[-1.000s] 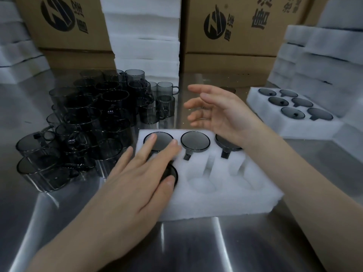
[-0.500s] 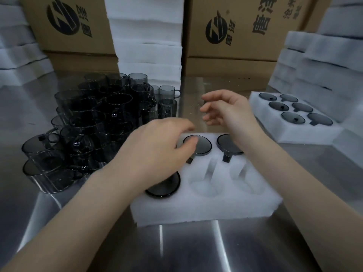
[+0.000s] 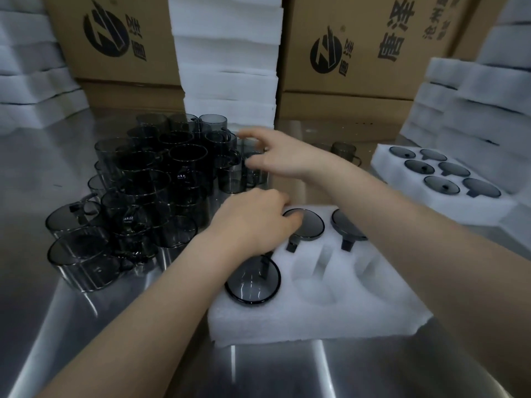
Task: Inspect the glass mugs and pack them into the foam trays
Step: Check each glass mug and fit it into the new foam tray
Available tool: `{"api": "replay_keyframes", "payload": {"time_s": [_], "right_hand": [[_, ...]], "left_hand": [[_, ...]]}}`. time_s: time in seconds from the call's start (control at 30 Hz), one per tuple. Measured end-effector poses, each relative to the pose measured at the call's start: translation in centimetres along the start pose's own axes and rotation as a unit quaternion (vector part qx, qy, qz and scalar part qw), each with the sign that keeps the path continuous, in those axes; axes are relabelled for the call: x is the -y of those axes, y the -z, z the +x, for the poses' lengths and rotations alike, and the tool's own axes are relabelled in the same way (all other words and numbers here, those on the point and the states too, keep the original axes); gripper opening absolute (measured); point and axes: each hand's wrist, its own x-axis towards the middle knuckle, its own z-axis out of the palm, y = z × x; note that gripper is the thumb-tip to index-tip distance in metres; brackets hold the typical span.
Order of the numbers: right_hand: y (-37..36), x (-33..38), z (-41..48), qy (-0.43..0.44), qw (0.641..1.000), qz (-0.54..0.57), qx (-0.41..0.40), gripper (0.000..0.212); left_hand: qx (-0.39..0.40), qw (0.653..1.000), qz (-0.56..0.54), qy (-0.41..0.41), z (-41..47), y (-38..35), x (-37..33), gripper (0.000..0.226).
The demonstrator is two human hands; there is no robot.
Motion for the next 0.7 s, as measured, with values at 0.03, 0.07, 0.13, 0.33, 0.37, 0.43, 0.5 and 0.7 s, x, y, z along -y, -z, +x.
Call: {"api": "replay_keyframes", "payload": {"time_s": [0.03, 0.07, 0.13, 0.33, 0.37, 0.43, 0.5, 0.7], "right_hand": [[-0.5, 0.5, 1.1, 0.018, 0.999, -0.03, 0.001, 0.056], [-0.9, 0.9, 2.2, 0.026, 0.998, -0.065, 0.004, 0.056], [-1.8, 1.1, 3.9, 0.025, 0.992, -0.123, 0.001, 0.05], [-3.1, -0.2, 4.8, 0.02, 0.979, -0.178, -0.096, 0.019], [-2.9, -0.4, 4.5, 0.019, 0.981, -0.165, -0.105, 0.018], [-2.1, -0.7, 3.6, -0.001, 0.986, -0.106, -0.13, 0.017], [-0.8, -0.7, 2.2, -0.034, 0.987, 0.019, -0.155, 0.014], [2.4, -0.4, -3.9, -0.04, 0.96, 0.241, -0.139, 0.013]], "left_hand": [[-0.002, 1.0, -0.002, 0.0, 0.0, 0.0, 0.1, 0.034], [-0.002, 1.0, -0.006, 0.001, 0.0, 0.0, 0.1, 0.033], [0.001, 1.0, -0.017, -0.001, 0.0, 0.1, 0.2, 0.034], [-0.025, 0.999, -0.034, -0.012, -0.1, -0.2, 0.2, 0.028], [-0.022, 0.999, -0.033, -0.012, -0.1, -0.1, 0.2, 0.03], [-0.027, 0.998, -0.054, -0.005, -0.2, -0.1, 0.2, 0.032], [-0.073, 0.988, -0.138, -0.001, -0.3, 0.0, 0.2, 0.024], [-0.231, 0.881, -0.408, 0.064, -0.1, 0.8, 1.1, 0.042]]}}
